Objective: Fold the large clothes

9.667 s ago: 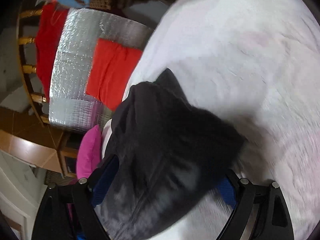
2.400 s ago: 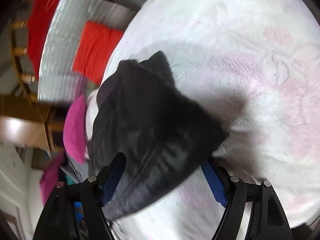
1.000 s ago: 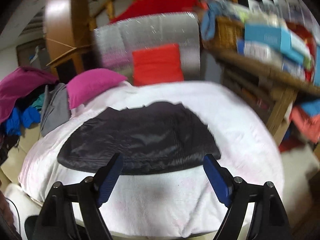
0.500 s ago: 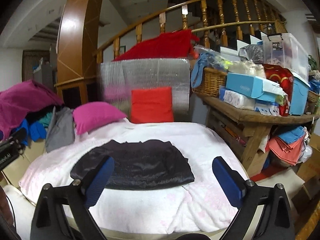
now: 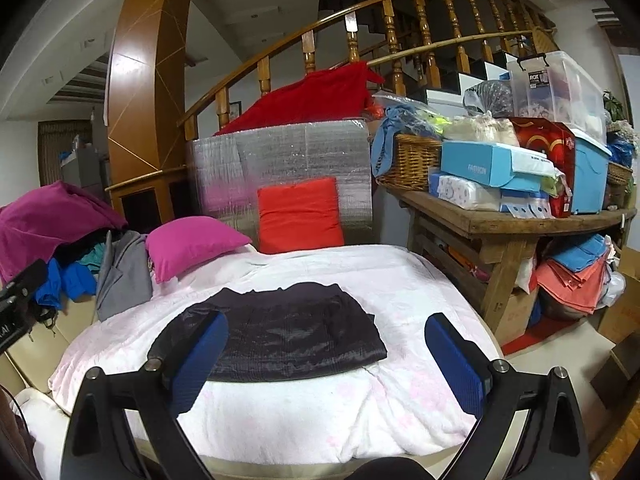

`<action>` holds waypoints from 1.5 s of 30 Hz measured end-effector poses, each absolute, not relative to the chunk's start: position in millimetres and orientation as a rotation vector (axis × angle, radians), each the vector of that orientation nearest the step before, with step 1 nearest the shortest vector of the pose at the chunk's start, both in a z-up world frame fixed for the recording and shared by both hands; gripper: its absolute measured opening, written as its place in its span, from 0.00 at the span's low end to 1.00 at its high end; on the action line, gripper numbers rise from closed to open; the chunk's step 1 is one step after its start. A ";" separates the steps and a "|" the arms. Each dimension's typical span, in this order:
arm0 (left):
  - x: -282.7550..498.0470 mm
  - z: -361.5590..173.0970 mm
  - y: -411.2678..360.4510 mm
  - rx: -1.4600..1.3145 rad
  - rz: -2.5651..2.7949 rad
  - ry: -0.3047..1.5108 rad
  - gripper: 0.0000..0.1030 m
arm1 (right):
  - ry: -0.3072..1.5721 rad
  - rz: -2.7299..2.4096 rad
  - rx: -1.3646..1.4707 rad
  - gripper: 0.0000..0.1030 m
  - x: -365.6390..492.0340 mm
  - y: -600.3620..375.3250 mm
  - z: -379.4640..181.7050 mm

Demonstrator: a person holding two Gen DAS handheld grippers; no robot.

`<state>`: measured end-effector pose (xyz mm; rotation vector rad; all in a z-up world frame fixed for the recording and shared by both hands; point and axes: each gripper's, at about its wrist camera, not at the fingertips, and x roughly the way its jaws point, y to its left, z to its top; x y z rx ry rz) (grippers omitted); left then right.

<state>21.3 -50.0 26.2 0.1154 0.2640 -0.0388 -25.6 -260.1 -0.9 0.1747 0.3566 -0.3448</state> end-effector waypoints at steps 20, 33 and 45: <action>24.2 23.9 -46.8 0.114 -0.030 0.279 0.98 | 0.374 -0.316 0.181 0.97 -19.8 -264.0 -7.3; 28.3 21.6 -43.7 0.110 -0.021 0.291 0.99 | 0.396 -0.304 0.171 0.97 -10.1 -263.2 -12.8; 29.6 21.9 -38.5 0.104 -0.011 0.285 0.99 | 0.400 -0.293 0.160 0.97 -5.8 -261.7 -12.1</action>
